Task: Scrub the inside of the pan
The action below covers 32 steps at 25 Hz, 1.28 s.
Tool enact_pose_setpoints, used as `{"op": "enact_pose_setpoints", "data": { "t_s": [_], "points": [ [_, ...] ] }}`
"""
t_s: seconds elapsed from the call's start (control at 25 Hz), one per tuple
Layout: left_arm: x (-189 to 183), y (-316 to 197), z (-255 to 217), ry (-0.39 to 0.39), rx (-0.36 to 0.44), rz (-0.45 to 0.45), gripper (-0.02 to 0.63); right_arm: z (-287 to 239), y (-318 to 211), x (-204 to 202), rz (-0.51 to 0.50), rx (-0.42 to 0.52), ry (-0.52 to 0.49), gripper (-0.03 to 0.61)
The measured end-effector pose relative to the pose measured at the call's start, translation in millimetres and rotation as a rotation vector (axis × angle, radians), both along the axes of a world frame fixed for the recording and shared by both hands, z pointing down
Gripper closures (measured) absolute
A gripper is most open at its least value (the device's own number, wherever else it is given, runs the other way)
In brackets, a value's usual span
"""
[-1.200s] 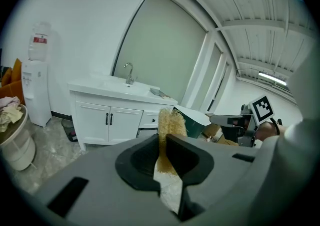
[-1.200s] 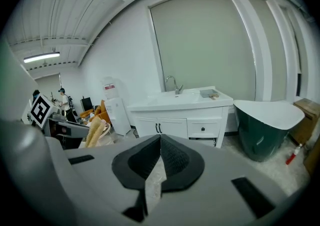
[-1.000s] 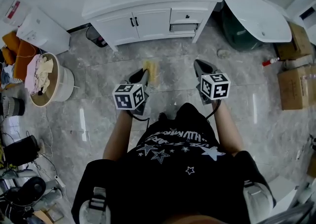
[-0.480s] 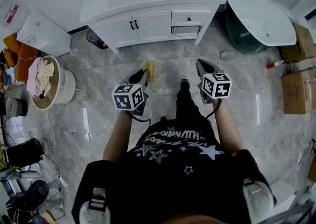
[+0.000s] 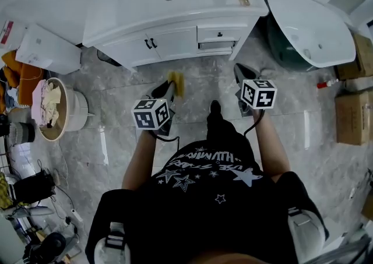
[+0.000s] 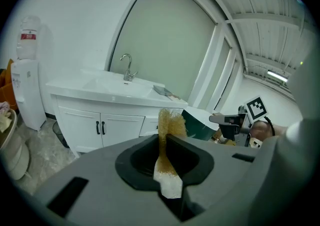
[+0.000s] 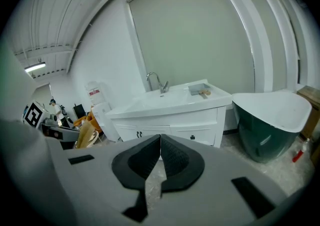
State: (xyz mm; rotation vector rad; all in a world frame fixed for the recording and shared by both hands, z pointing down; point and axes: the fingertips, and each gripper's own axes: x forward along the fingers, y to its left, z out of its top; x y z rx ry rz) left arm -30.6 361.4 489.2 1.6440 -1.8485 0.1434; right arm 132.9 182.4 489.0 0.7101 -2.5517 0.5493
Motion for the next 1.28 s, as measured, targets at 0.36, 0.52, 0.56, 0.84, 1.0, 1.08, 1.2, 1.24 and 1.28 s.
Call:
{"op": "enact_pose_setpoints", "data": {
  "t_s": [0.36,0.52,0.56,0.84,1.0,1.08,1.2,1.24,1.28],
  "points": [
    [-23,-90,-7,-0.014,-0.026,-0.018,0.563,-6,-100,-26,-0.023,-0.01,0.0,0.571],
    [-27,-131,-9,-0.014,-0.023,-0.018,0.563,-5,-141,-35,-0.02,-0.017,-0.007,0.571],
    [-28,-141,-7,-0.014,-0.026,-0.017,0.563,-4,-152,-36,-0.018,-0.016,-0.008,0.571],
    [-41,-211,-1,-0.024,-0.02,-0.041,0.563,-3,-231,-35,0.024,0.023,-0.02,0.571],
    [-43,-245,-8,-0.024,-0.002,-0.053,0.563,-4,-267,-32,0.039,0.026,-0.018,0.569],
    [-43,-256,-10,-0.025,-0.002,-0.051,0.563,-5,-280,-34,0.044,0.03,-0.027,0.569],
    [-45,-265,-6,-0.032,-0.019,-0.039,0.563,-6,-289,-39,0.05,0.035,-0.037,0.569],
    [-47,-266,-5,-0.033,-0.027,-0.037,0.563,-6,-290,-41,0.05,0.035,-0.037,0.569],
    [-48,-267,-5,-0.033,-0.033,-0.038,0.563,-5,-290,-43,0.05,0.035,-0.036,0.569]
  ]
}}
